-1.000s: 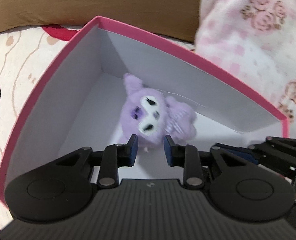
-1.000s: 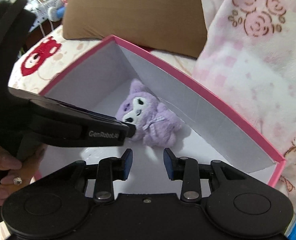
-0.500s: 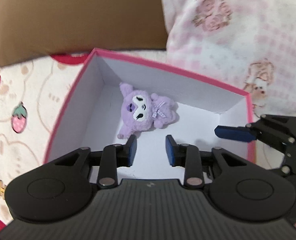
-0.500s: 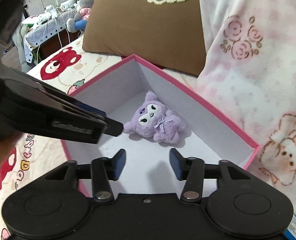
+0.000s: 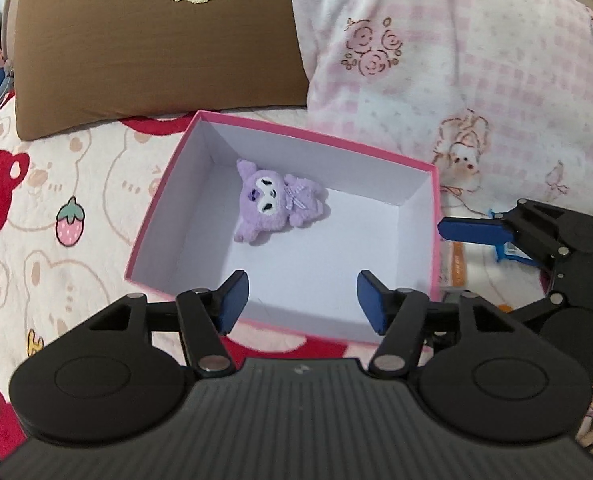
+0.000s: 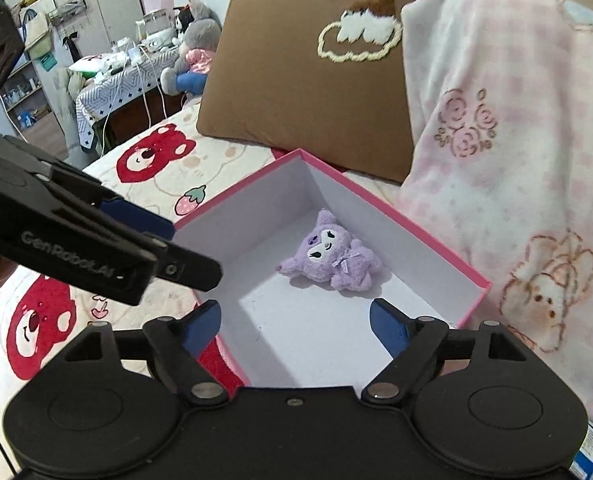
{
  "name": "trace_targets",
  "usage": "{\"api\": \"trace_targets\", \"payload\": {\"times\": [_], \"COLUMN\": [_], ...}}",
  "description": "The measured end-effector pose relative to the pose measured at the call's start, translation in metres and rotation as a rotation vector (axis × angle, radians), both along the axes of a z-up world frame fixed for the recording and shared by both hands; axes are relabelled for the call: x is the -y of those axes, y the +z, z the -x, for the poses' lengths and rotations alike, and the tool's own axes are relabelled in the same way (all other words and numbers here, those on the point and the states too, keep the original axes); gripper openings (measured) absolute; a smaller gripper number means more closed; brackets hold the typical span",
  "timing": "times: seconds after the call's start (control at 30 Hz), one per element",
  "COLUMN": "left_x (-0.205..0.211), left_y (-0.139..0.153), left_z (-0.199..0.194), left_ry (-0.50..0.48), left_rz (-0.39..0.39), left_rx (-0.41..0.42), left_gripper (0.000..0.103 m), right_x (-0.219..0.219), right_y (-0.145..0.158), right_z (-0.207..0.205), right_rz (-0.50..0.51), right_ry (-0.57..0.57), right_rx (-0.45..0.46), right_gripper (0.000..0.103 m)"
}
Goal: Organize objects
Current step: 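Withdraw the left gripper from the box toward the white medicine box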
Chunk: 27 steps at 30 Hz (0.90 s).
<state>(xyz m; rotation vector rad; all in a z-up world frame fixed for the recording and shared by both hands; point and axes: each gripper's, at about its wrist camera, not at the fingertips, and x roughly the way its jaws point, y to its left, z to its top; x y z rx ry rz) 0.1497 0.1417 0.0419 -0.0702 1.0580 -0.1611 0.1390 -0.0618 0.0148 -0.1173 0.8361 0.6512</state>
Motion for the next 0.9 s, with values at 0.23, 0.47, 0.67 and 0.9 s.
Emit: {"api": "trace_targets", "payload": {"times": [0.23,0.47,0.67,0.9], "left_x": [0.009,0.021,0.039,0.062], "left_y": [0.025,0.05,0.055,0.052], "left_z": [0.032,0.067,0.088,0.111], "left_ry": [-0.029,-0.085,-0.139,-0.222], "left_rz": [-0.012,-0.016,-0.004,0.018], "left_rx": [0.048,0.122,0.113,0.073], "left_gripper": [0.082,0.097,0.097,0.097], "right_x": [0.013,0.029,0.047,0.078], "right_y": [0.018,0.037,0.045,0.052], "right_z": [0.026,0.052,0.08,0.112], "right_rz": [-0.005,0.004,0.027,0.053], "right_ry": [-0.017,-0.019,-0.004,-0.008], "right_rx": [0.005,0.013,0.007,0.003], "right_gripper": [0.085,0.085,0.085,0.085]}}
